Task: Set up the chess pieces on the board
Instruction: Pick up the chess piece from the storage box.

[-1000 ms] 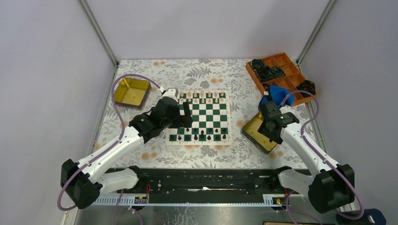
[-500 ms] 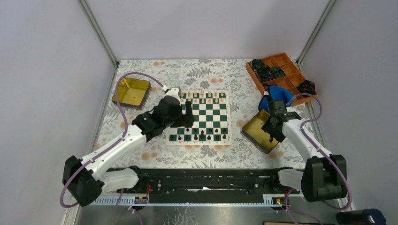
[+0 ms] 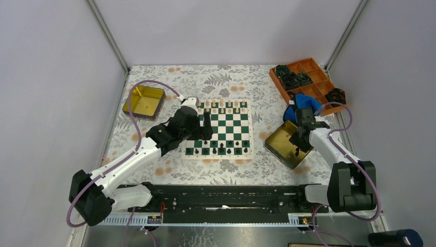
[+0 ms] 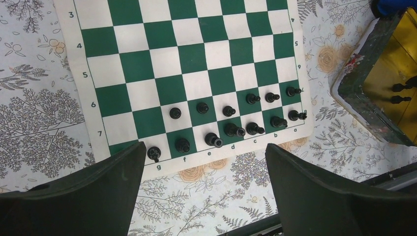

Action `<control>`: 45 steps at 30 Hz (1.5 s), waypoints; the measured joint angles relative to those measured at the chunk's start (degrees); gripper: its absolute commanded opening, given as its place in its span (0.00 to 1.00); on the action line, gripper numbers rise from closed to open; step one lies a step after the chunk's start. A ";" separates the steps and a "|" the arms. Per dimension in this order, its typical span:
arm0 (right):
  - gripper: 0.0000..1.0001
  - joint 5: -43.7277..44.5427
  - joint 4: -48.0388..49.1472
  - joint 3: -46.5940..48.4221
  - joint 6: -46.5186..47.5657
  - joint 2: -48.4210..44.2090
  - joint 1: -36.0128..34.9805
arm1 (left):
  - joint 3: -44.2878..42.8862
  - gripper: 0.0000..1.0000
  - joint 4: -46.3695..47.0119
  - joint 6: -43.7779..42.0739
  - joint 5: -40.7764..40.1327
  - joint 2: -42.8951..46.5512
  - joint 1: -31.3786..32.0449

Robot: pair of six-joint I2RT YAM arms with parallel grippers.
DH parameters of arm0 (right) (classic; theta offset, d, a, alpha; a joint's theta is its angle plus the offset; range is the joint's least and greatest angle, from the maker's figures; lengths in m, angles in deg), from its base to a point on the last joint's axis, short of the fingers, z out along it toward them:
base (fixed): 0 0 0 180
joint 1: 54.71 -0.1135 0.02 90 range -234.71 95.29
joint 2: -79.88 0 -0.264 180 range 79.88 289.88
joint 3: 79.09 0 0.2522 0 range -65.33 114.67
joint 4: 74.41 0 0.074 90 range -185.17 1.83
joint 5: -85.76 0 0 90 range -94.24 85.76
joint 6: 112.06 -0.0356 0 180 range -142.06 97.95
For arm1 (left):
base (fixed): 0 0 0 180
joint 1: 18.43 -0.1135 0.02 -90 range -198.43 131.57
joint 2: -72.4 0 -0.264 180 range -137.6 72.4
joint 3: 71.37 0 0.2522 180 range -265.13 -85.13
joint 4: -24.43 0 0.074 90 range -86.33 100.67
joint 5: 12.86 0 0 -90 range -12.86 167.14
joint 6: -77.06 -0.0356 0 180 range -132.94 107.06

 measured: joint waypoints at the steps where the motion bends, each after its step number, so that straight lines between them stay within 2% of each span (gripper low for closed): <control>1: 0.47 0.00 0.17 -0.11 0.07 0.15 0.13 | 0.02 0.99 0.00 0.00 0.00 -0.02 0.00; 12: 0.37 -1.07 2.54 -1.33 0.63 1.84 1.33 | 0.90 0.99 0.37 -0.02 0.00 -0.09 0.00; 27: 0.35 -1.33 4.26 -1.66 1.49 3.61 2.58 | 1.31 0.99 0.59 -0.02 0.02 -0.07 0.00; 33: 0.21 -1.36 4.48 -1.66 2.01 3.91 3.08 | 1.62 0.99 0.83 0.00 0.02 -0.07 0.00; 38: 0.18 -1.38 4.68 -1.66 2.32 4.39 3.13 | 1.73 0.99 1.03 0.00 0.04 -0.07 0.00; 40: 0.12 -1.36 4.68 -1.66 2.40 4.39 3.15 | 1.86 0.99 1.18 0.02 0.09 -0.07 0.00; 42: 0.02 -1.36 4.70 -1.66 2.58 4.39 3.15 | 1.97 0.99 1.18 0.02 0.24 -0.07 0.00; 45: 0.00 -1.42 4.68 -1.66 2.99 4.39 3.15 | 2.10 0.99 1.20 0.02 0.39 -0.07 0.00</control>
